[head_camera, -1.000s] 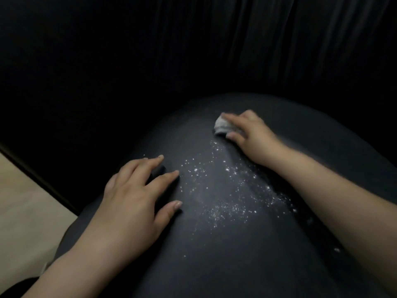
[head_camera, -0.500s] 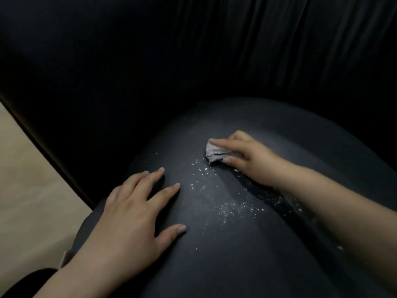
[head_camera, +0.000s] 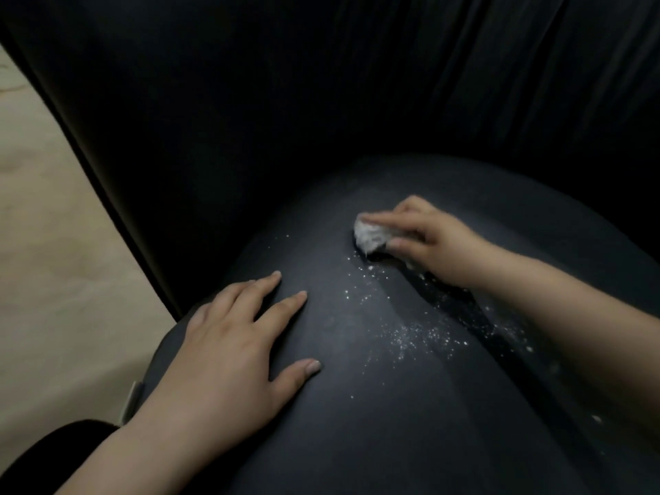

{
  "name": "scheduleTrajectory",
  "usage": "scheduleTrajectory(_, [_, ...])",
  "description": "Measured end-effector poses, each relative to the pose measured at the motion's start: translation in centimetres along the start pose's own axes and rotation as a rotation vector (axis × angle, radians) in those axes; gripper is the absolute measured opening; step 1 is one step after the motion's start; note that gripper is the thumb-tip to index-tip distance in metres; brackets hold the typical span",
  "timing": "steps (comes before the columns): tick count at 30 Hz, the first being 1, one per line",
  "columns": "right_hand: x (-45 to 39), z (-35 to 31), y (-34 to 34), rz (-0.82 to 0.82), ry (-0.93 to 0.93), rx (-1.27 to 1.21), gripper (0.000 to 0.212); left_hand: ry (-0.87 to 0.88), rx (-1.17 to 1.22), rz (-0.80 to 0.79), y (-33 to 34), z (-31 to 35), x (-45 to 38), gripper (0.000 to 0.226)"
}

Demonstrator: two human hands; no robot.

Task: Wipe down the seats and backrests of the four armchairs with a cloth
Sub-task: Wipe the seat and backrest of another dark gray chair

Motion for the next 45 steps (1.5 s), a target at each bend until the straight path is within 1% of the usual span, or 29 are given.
scheduleTrajectory(2, [-2.6,0.8,-0.3,0.125,0.085,0.049,0.045,-0.006,0.001,0.005,0.1,-0.1,0.0,0.087])
scheduleTrajectory(4, [-4.5,0.8,0.7,0.170,0.171,0.124,0.044,-0.012,0.002,0.018,0.1,-0.2,0.0,0.087])
scheduleTrajectory(6, [-4.7,-0.1,2.1,0.122,0.133,0.163,0.044,-0.007,-0.007,0.030,0.2,-0.2,0.1,0.088])
scheduleTrajectory(9, [-1.9,-2.0,3.2,-0.046,-0.023,0.017,0.044,-0.013,0.011,0.031,0.2,-0.2,0.1,0.088])
scheduleTrajectory(11, [-0.8,-2.5,2.9,-0.120,-0.033,-0.062,0.044,-0.011,0.023,0.034,0.2,-0.3,0.1,0.087])
scheduleTrajectory(12, [-1.0,-2.5,2.7,-0.106,-0.022,-0.059,0.044,-0.008,0.028,0.035,0.2,-0.4,0.1,0.086])
scheduleTrajectory(15, [-3.9,-2.5,3.2,0.041,0.041,0.039,0.044,-0.026,0.055,0.052,0.1,-0.9,0.0,0.085])
scheduleTrajectory(17, [-6.3,-3.3,4.9,0.051,0.062,0.127,0.046,-0.055,0.068,0.070,0.0,-1.5,0.2,0.086])
scheduleTrajectory(20, [-7.9,-4.8,7.5,-0.042,0.017,0.164,0.046,-0.079,0.067,0.079,-0.1,-2.3,0.8,0.087])
scheduleTrajectory(24, [-6.5,-7.2,9.1,-0.164,-0.109,0.086,0.041,-0.089,0.061,0.084,-0.2,-2.6,1.2,0.087])
scheduleTrajectory(28, [-4.1,-8.7,8.8,-0.297,-0.228,-0.007,0.039,-0.094,0.071,0.085,-0.3,-2.5,1.3,0.086])
scheduleTrajectory(31, [-3.0,-7.7,6.3,-0.351,-0.219,-0.005,0.038,-0.095,0.069,0.079,-0.2,-2.4,1.3,0.086])
scheduleTrajectory(34, [-1.4,-4.7,2.4,-0.337,-0.096,-0.015,0.040,-0.083,0.061,0.077,-0.2,-2.0,1.1,0.086])
scheduleTrajectory(37, [0.3,-2.1,-0.5,-0.313,0.053,-0.087,0.039,-0.069,0.077,0.076,-0.1,-1.1,0.7,0.085])
scheduleTrajectory(38, [0.3,-1.5,-0.9,-0.275,0.068,-0.077,0.038,-0.063,0.076,0.076,-0.1,-0.9,0.5,0.086])
scheduleTrajectory(39, [-0.2,-1.1,-1.0,-0.200,0.070,-0.049,0.038,-0.057,0.071,0.074,-0.1,-0.6,0.2,0.086])
scheduleTrajectory(41, [-2.0,-0.8,-0.7,0.013,0.068,0.002,0.040,-0.052,0.060,0.074,-0.1,-0.2,-0.5,0.086])
scheduleTrajectory(42, [-2.8,-1.0,-0.1,0.082,0.075,0.019,0.041,-0.054,0.053,0.073,-0.1,-0.1,-0.8,0.087])
scheduleTrajectory(43, [-3.4,-1.2,0.7,0.098,0.080,0.040,0.040,-0.059,0.045,0.068,-0.1,0.0,-1.0,0.088])
scheduleTrajectory(45, [-3.6,-1.7,2.3,0.044,0.061,0.062,0.039,-0.067,0.028,0.054,-0.1,0.1,-1.3,0.090])
Point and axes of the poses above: each hand's wrist, its own x-axis away from the middle knuckle, its own y-axis out of the palm, z = x × y, the point moved 5 cm from there along -x, towards the middle knuckle, and after that the axes turned 14 degrees about z, right-handed, at the moved point
